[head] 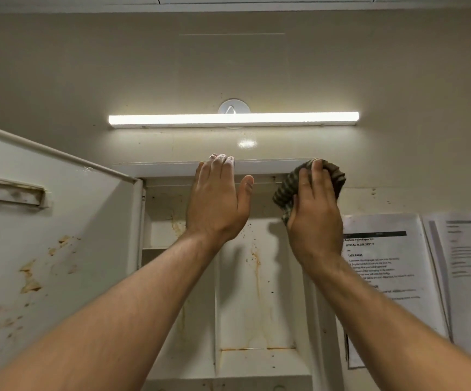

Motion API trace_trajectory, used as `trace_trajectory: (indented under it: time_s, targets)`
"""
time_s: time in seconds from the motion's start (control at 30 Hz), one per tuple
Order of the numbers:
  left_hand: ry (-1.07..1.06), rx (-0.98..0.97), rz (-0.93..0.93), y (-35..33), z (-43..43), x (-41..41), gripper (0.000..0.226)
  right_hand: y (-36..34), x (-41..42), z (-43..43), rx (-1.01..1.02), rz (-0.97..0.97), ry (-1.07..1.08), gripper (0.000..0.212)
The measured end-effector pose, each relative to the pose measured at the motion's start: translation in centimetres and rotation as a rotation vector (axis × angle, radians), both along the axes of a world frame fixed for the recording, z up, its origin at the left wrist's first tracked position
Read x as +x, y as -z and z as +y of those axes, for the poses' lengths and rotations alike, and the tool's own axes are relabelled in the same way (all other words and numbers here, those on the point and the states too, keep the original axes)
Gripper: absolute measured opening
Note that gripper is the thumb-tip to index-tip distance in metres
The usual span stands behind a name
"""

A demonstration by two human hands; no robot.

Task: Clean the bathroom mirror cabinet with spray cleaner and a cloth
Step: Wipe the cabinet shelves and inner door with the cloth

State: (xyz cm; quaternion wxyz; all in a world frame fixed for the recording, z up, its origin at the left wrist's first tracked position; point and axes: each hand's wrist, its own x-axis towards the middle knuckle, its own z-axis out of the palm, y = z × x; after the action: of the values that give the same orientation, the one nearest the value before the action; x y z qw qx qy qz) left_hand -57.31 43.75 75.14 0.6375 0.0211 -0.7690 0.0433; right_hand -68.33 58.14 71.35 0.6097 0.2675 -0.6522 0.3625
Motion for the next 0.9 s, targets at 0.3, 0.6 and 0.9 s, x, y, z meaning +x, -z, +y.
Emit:
trace_trajectory:
  time_s: [0.3,0.6,0.9]
  targets:
    - [0.056,-0.036,-0.102,-1.0,-1.5,1.7,0.062,-0.2,3.9,-6.3,0.027,0.217,-0.453,0.027]
    - [0.087,-0.034,-0.106,-1.7,-1.9,2.4,0.066,-2.5,2.9,-3.7,0.487,0.354,-0.216,0.023]
    - [0.06,-0.034,-0.105,-1.5,-1.9,2.2,0.064,-2.4,4.5,-2.9,-0.068,-0.044,-0.068,0.021]
